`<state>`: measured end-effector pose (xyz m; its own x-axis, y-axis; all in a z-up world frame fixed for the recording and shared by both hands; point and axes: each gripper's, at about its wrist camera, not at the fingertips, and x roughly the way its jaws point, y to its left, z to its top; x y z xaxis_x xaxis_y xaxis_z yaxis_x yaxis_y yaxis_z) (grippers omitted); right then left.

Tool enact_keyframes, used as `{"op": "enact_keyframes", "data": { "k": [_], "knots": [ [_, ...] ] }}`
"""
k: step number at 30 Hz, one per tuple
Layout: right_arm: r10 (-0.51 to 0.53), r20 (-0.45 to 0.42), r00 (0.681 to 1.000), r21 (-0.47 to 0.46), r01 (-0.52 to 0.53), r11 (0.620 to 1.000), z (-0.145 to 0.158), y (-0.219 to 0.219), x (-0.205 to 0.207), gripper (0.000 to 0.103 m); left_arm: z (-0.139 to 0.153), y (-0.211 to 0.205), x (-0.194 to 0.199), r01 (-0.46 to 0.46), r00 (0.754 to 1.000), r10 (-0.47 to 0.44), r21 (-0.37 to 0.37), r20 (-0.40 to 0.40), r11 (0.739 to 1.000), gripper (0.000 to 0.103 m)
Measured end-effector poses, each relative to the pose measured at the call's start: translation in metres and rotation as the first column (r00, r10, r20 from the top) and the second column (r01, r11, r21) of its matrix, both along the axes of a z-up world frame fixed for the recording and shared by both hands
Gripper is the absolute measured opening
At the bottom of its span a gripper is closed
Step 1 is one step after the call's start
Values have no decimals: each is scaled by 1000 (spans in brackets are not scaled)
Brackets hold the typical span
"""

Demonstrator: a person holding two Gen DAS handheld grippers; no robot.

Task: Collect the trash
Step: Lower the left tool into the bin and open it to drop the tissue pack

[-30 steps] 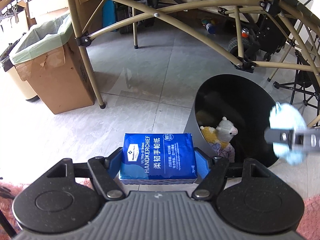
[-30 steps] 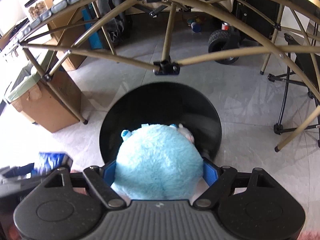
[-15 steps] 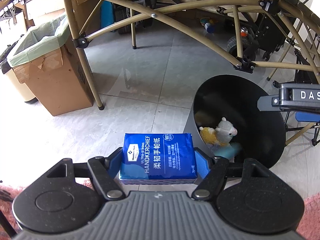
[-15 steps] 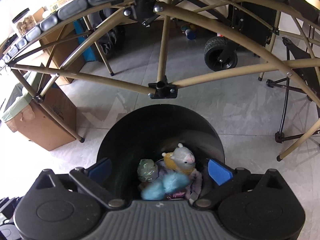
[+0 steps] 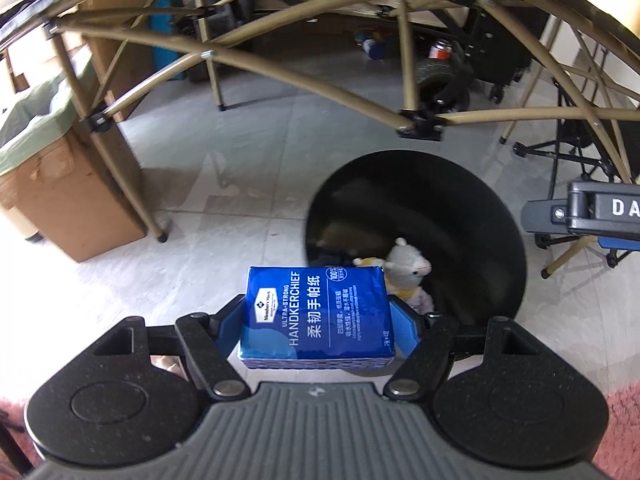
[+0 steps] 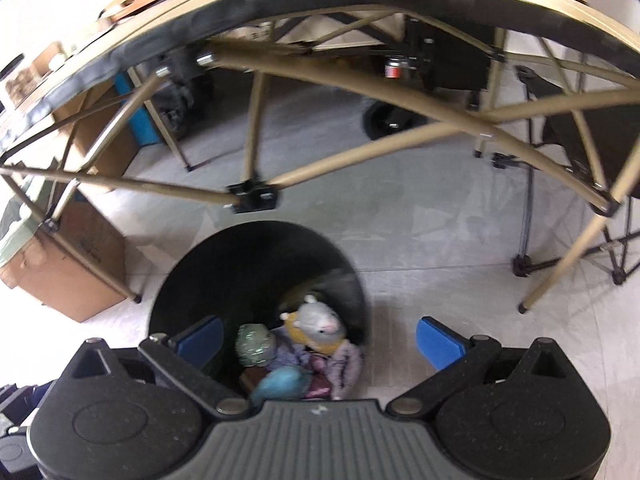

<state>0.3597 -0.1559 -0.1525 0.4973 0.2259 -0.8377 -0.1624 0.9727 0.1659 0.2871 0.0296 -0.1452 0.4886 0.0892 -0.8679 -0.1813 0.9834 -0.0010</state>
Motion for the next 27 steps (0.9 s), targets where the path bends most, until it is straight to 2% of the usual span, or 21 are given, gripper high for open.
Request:
{"op": "enact_keyframes", "data": {
  "k": [9,19,20,22,23,27],
  "knots": [
    [-127,6,992,36,126,991,2,-61,-1,103,-3,-40,33,73,997,-73,3,-8,997,74],
    [-169,0,986,46,168,985,1,-92,-3,103,-8,-63,57,104,994,-104,14,-14,994,74],
    [-172,-1,985,47,171,984,1,-94,-4,103,-7,-64,57,110,994,-110,15,-8,994,76],
    [-179,-4,984,51,179,982,1,-99,-6,103,-6,-67,57,125,992,-125,13,11,992,88],
    [-184,-3,983,53,184,982,1,-100,-7,103,-5,-67,56,131,991,-131,12,24,991,100],
    [-189,16,982,65,187,980,5,-103,-11,103,5,-69,51,139,988,-141,36,58,990,103]
  ]
}}
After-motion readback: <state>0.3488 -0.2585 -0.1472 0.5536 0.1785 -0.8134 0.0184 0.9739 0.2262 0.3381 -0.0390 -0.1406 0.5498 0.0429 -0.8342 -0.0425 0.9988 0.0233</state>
